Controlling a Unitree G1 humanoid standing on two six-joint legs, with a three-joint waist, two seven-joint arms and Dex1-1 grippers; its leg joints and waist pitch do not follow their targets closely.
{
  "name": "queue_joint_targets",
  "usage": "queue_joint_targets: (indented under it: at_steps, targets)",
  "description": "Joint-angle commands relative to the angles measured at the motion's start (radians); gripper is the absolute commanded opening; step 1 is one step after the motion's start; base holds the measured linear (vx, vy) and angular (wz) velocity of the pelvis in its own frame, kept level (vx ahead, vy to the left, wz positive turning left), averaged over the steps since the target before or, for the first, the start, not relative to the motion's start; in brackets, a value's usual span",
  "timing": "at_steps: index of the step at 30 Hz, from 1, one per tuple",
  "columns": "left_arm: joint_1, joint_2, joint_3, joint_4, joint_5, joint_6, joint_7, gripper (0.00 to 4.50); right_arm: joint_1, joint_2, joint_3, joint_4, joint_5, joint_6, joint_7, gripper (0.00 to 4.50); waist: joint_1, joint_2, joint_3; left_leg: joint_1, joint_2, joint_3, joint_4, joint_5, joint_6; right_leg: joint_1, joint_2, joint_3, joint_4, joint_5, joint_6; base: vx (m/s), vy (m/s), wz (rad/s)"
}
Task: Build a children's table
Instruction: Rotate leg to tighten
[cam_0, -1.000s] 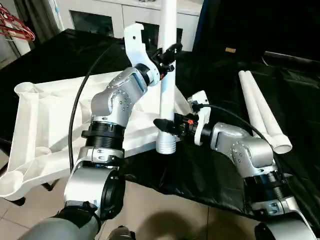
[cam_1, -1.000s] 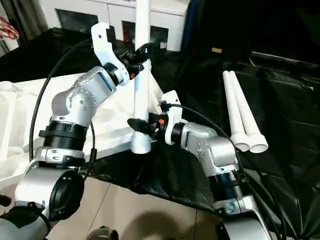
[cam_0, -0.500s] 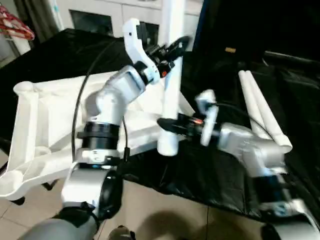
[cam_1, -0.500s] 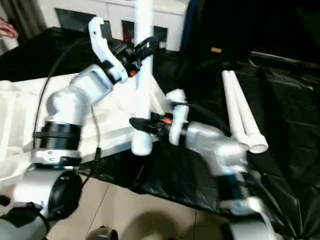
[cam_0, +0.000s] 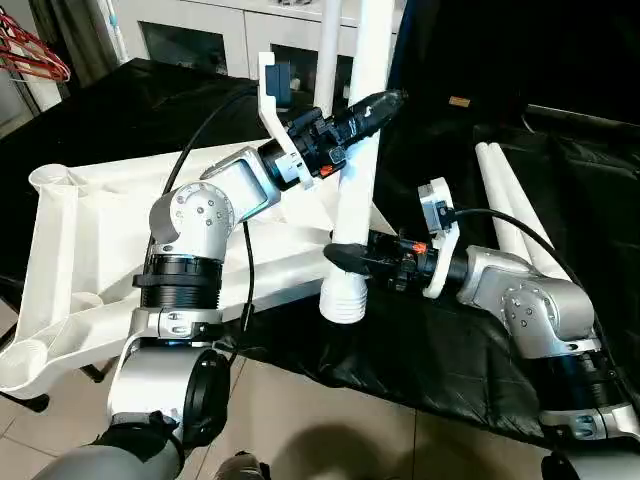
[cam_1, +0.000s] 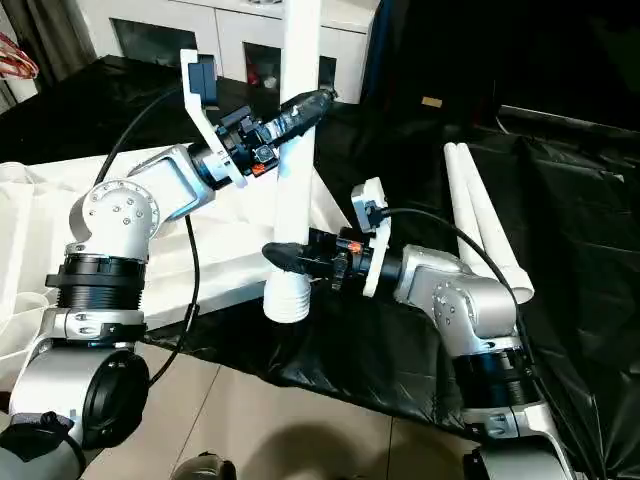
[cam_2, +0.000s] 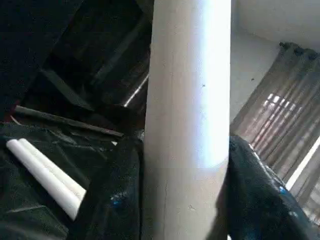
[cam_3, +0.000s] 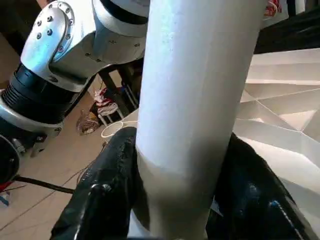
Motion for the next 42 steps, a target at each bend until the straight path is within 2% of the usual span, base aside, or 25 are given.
queue_joint_targets:
  at_steps: [1, 2, 3, 4, 7, 10, 11, 12, 13, 14, 16, 26, 27, 38, 41, 42]
  targets:
    - [-0.016, -0.008, -0.020, 0.006, 0.038, -0.027, 0.038, 1.80, -0.004, -0.004, 0.020, -0.034, -0.047, -0.062, -0.029, 1.89, 0.002, -0.002, -0.085, 0.017, 0.034, -0.020, -0.059, -0.147, 0.009, 0.062, -0.065, 0.042, -0.067, -0.165, -0.173, 0.000, 0.000, 0.00]
    - [-0.015, -0.007, -0.025, 0.004, 0.052, -0.043, 0.043, 1.79, -0.009, 0.001, 0.020, -0.024, -0.056, -0.066, -0.044, 1.89, 0.000, -0.005, -0.084, 0.017, 0.034, -0.020, -0.059, -0.145, 0.009, 0.063, -0.064, 0.042, -0.067, -0.163, -0.172, 0.000, 0.000, 0.00]
    - [-0.015, -0.007, -0.029, 0.003, 0.060, -0.053, 0.046, 1.77, -0.013, 0.004, 0.020, -0.016, -0.060, -0.066, -0.052, 2.45, 0.001, -0.003, -0.085, 0.018, 0.034, -0.020, -0.060, -0.146, 0.009, 0.063, -0.065, 0.042, -0.067, -0.163, -0.173, 0.000, 0.000, 0.00]
    - [-0.012, -0.007, -0.037, -0.004, 0.075, -0.070, 0.054, 1.77, -0.020, 0.011, 0.012, -0.008, -0.057, -0.055, -0.069, 2.59, 0.000, -0.005, -0.085, 0.018, 0.033, -0.019, -0.059, -0.146, 0.010, 0.063, -0.064, 0.042, -0.066, -0.162, -0.173, 0.000, 0.000, 0.00]
    - [-0.003, -0.017, -0.057, -0.034, 0.116, -0.120, 0.089, 1.77, -0.038, 0.022, 0.018, 0.009, -0.094, -0.053, -0.135, 2.66, -0.001, -0.005, -0.085, 0.018, 0.034, -0.021, -0.060, -0.145, 0.004, 0.063, -0.065, 0.042, -0.066, -0.164, -0.165, 0.000, 0.000, 0.00]
    - [0.008, -0.024, -0.076, -0.065, 0.129, -0.134, 0.093, 1.74, -0.051, 0.025, 0.027, 0.035, -0.128, -0.058, -0.175, 3.04, -0.001, -0.005, -0.085, 0.018, 0.034, -0.021, -0.060, -0.141, 0.000, 0.064, -0.066, 0.043, -0.065, -0.170, -0.163, 0.000, 0.000, 0.00]
    - [0.014, -0.025, -0.086, -0.076, 0.135, -0.141, 0.088, 1.74, -0.056, 0.026, 0.028, 0.043, -0.132, -0.054, -0.182, 3.03, -0.002, -0.004, -0.085, 0.019, 0.035, -0.020, -0.060, -0.143, 0.001, 0.062, -0.066, 0.043, -0.065, -0.170, -0.165, 0.000, 0.000, 0.00]
    - [0.022, -0.027, -0.102, -0.088, 0.145, -0.150, 0.078, 1.74, -0.063, 0.022, 0.034, 0.057, -0.136, -0.047, -0.185, 3.03, -0.003, -0.013, -0.084, 0.018, 0.033, -0.017, -0.059, -0.142, 0.005, 0.062, -0.064, 0.043, -0.066, -0.164, -0.165, 0.000, 0.000, 0.00]
    - [0.022, -0.027, -0.102, -0.088, 0.145, -0.150, 0.078, 1.74, -0.063, 0.022, 0.034, 0.057, -0.136, -0.047, -0.185, 3.03, -0.002, -0.011, -0.085, 0.018, 0.034, -0.019, -0.059, -0.140, 0.005, 0.063, -0.065, 0.043, -0.063, -0.163, -0.169, 0.000, 0.000, 0.00]
    - [0.026, -0.027, -0.111, -0.089, 0.153, -0.158, 0.076, 1.74, -0.065, 0.019, 0.038, 0.059, -0.136, -0.035, -0.182, 3.03, -0.003, -0.015, -0.084, 0.017, 0.034, -0.017, -0.059, -0.140, 0.010, 0.063, -0.065, 0.043, -0.065, -0.164, -0.169, 0.000, 0.000, 0.00]
    - [0.027, -0.026, -0.115, -0.090, 0.159, -0.163, 0.079, 1.74, -0.065, 0.015, 0.043, 0.058, -0.132, -0.016, -0.175, 3.03, -0.001, -0.011, -0.084, 0.018, 0.034, -0.018, -0.059, -0.137, 0.014, 0.062, -0.064, 0.044, -0.064, -0.167, -0.166, 0.000, 0.000, 0.00]
    - [0.035, -0.020, -0.134, -0.100, 0.167, -0.172, 0.065, 1.74, -0.067, 0.016, 0.043, 0.067, -0.110, 0.044, -0.172, 3.03, 0.000, -0.011, -0.085, 0.018, 0.034, -0.017, -0.058, -0.131, 0.012, 0.062, -0.064, 0.044, -0.063, -0.164, -0.162, 0.000, 0.000, 0.00]
    - [0.035, -0.018, -0.138, -0.098, 0.171, -0.174, 0.062, 1.74, -0.068, 0.016, 0.043, 0.068, -0.108, 0.047, -0.172, 2.86, -0.001, -0.011, -0.085, 0.017, 0.033, -0.018, -0.058, -0.128, 0.014, 0.062, -0.064, 0.044, -0.062, -0.157, -0.164, 0.000, 0.000, 0.00]
    - [0.029, -0.011, -0.145, -0.089, 0.172, -0.178, 0.055, 1.74, -0.070, 0.011, 0.040, 0.072, -0.102, 0.092, -0.173, 2.03, 0.000, -0.010, -0.086, 0.017, 0.033, -0.018, -0.057, -0.123, 0.011, 0.063, -0.065, 0.044, -0.060, -0.147, -0.168, 0.000, 0.000, 0.00]
    - [0.026, -0.008, -0.153, -0.085, 0.192, -0.189, 0.066, 1.74, -0.073, 0.016, 0.038, 0.078, -0.103, 0.090, -0.181, 1.95, 0.000, -0.010, -0.086, 0.018, 0.033, -0.018, -0.057, -0.126, 0.010, 0.063, -0.065, 0.044, -0.061, -0.146, -0.170, 0.000, 0.000, 0.00]
    - [0.026, -0.009, -0.152, -0.083, 0.189, -0.181, 0.067, 2.09, -0.072, 0.018, 0.038, 0.080, -0.106, 0.083, -0.182, 1.90, 0.000, -0.009, -0.086, 0.018, 0.033, -0.018, -0.057, -0.128, 0.008, 0.063, -0.065, 0.044, -0.061, -0.151, -0.169, 0.000, 0.000, 0.00]
